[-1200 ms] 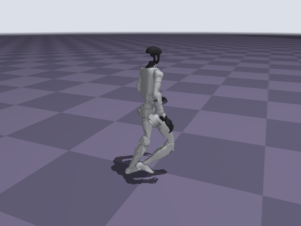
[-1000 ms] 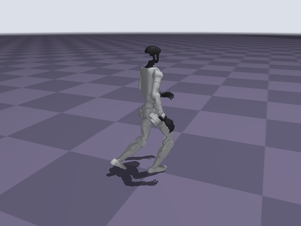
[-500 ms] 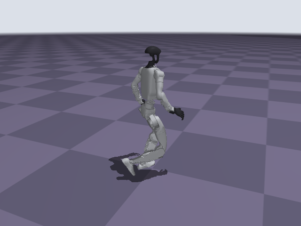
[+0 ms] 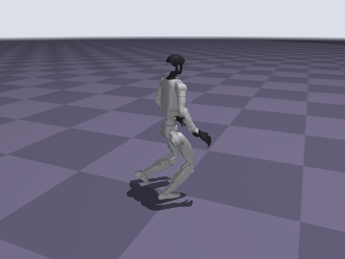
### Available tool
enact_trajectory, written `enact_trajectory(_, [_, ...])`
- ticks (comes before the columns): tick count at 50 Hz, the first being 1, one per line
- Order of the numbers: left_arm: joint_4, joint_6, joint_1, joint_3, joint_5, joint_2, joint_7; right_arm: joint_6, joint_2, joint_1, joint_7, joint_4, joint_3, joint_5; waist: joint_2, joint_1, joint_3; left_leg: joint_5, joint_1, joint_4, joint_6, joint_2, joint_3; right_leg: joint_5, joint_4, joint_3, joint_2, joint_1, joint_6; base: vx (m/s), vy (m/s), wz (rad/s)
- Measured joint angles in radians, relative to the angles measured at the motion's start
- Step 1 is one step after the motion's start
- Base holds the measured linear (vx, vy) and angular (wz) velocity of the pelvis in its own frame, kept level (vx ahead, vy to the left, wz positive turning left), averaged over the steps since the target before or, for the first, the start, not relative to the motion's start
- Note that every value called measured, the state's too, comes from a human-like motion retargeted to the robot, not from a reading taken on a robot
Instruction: Run
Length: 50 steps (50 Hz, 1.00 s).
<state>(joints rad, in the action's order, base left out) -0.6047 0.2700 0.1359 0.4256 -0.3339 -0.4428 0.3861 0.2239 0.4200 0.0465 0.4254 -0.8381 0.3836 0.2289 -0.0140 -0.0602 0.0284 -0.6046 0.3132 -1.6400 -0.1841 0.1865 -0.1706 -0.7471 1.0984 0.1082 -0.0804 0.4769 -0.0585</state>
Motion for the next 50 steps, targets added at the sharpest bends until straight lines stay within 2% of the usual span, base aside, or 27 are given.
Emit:
enact_trajectory(3, [-0.058,-0.011,0.082,-0.041,-0.012,-0.023,-0.019,0.008,0.005,-0.112,0.019,0.134,0.011,0.003,-0.034,-0.039,-0.004,-0.094,0.187,0.034,-0.04,-0.027,-0.019,-0.014,-0.056,-0.029,0.012,-0.085,0.024,-0.02,0.01,-0.22])
enact_trajectory(6, [-0.076,0.0,0.187,-0.094,0.001,-0.058,-0.04,0.031,0.008,-0.154,0.01,0.299,0.009,-0.021,-0.08,-0.07,-0.019,-0.138,0.288,0.269,-0.028,-0.1,-0.057,0.044,-0.127,-0.052,0.051,-0.191,0.086,0.02,0.05,-0.14])
enact_trajectory(10, [-0.089,0.019,0.292,-0.157,0.026,-0.078,-0.064,0.076,0.014,-0.127,-0.027,0.471,0.008,-0.051,-0.151,-0.085,-0.063,-0.102,0.306,0.751,0.028,-0.262,-0.088,0.2,-0.165,-0.048,0.16,-0.291,0.203,0.03,0.07,0.1])
enact_trajectory(13, [-0.08,0.026,0.329,-0.176,0.028,-0.069,-0.058,0.099,0.012,-0.076,-0.046,0.51,0.015,-0.043,-0.203,-0.062,-0.092,-0.037,0.248,0.984,0.027,-0.385,-0.083,0.312,-0.055,-0.052,0.258,-0.298,0.271,0.01,0.04,0.14])
enact_trajectory(16, [-0.066,0.03,0.315,-0.172,0.008,-0.056,-0.026,0.091,-0.003,-0.006,-0.05,0.46,0.032,-0.015,-0.229,-0.026,-0.095,-0.056,0.208,0.923,-0.019,-0.443,-0.071,0.413,0.159,-0.061,0.331,-0.267,0.293,0.0,0.0,0.0])
enact_trajectory(19, [-0.049,0.024,0.233,-0.15,-0.017,-0.047,0.036,0.051,-0.033,0.056,-0.04,0.31,0.048,0.033,-0.238,0.015,-0.077,-0.13,0.136,0.846,-0.071,-0.474,-0.045,0.419,0.396,-0.068,0.397,-0.168,0.252,0.0,0.0,0.0])
enact_trajectory(22, [-0.026,0.01,0.075,-0.101,-0.025,-0.037,0.102,0.016,-0.064,0.079,-0.021,0.073,0.055,0.087,-0.212,0.046,-0.051,-0.191,0.013,0.866,-0.077,-0.469,-0.006,0.327,0.521,-0.071,0.414,-0.013,0.171,0.0,0.04,-0.28])
enact_trajectory(25, [0.048,0.011,-0.058,-0.058,-0.015,-0.028,0.121,0.001,-0.052,0.133,-0.031,-0.115,0.045,0.109,-0.176,0.085,-0.034,-0.187,-0.156,0.972,-0.053,-0.468,0.03,0.227,0.478,-0.058,0.398,0.117,0.124,0.0,0.01,-0.06])
enact_trajectory(30, [0.184,0.066,-0.176,-0.015,0.007,-0.029,0.091,-0.012,0.003,0.248,-0.063,-0.247,-0.024,0.079,-0.072,0.138,-0.039,-0.097,-0.364,1.026,0.072,-0.362,0.066,0.165,0.101,0.007,0.235,0.207,0.136,0.05,-0.05,-0.03])
enact_trajectory(33, [0.227,0.095,-0.182,0.006,0.002,-0.037,0.071,-0.016,0.02,0.292,-0.055,-0.26,-0.065,0.059,-0.021,0.146,-0.059,-0.014,-0.375,0.871,0.133,-0.27,0.068,0.166,-0.07,0.009,0.12,0.199,0.132,-0.01,-0.09,-0.02])
enact_trajectory(35, [0.236,0.099,-0.161,0.019,-0.004,-0.035,0.056,-0.015,0.023,0.298,-0.04,-0.252,-0.079,0.047,-0.006,0.143,-0.065,0.045,-0.355,0.697,0.145,-0.218,0.059,0.152,-0.057,0.007,0.078,0.184,0.1,-0.05,-0.08,-0.12])
enact_trajectory(38, [0.2,0.069,-0.105,0.027,-0.01,-0.032,0.022,-0.014,0.029,0.244,-0.003,-0.199,-0.087,0.035,0.018,0.112,-0.049,0.084,-0.251,0.349,0.116,-0.109,0.041,0.069,0.024,0.018,0.025,0.139,0.013,-0.06,-0.07,-0.21])
enact_trajectory(40, [0.148,0.035,-0.066,0.029,-0.024,-0.03,0.002,-0.015,0.033,0.173,0.028,-0.146,-0.076,0.043,0.023,0.077,-0.029,0.047,-0.143,0.135,0.064,-0.041,0.03,-0.001,0.061,0.019,0.003,0.098,-0.029,-0.06,-0.06,-0.25])
enact_trajectory(42, [0.085,0.006,-0.031,0.014,-0.038,-0.031,-0.019,-0.016,0.03,0.074,0.053,-0.074,-0.054,0.053,0.014,0.041,-0.019,-0.039,0.004,0.019,0.006,-0.008,0.028,-0.047,0.046,0.014,-0.006,0.047,-0.039,-0.04,-0.04,-0.21])
enact_trajectory(45, [0.026,-0.008,0.061,-0.036,-0.032,-0.05,-0.042,-0.003,0.016,-0.04,0.062,0.08,-0.032,0.047,-0.03,-0.006,-0.025,-0.14,0.2,0.071,-0.042,-0.041,0.003,-0.043,-0.026,-0.02,0.009,-0.052,-0.002,-0.01,0.0,-0.06])
enact_trajectory(47, [0.011,-0.003,0.141,-0.081,-0.016,-0.072,-0.056,0.016,0.008,-0.072,0.045,0.203,-0.026,0.022,-0.072,-0.034,-0.04,-0.16,0.273,0.25,-0.034,-0.099,-0.028,0.026,-0.088,-0.044,0.039,-0.131,0.056,0.03,0.06,-0.12])
enact_trajectory(50, [-0.01,0.015,0.244,-0.141,0.009,-0.091,-0.075,0.058,0.004,-0.074,0.005,0.366,-0.016,-0.01,-0.138,-0.056,-0.075,-0.12,0.312,0.627,0.013,-0.224,-0.067,0.186,-0.142,-0.059,0.119,-0.225,0.168,0.04,0.07,0.08])
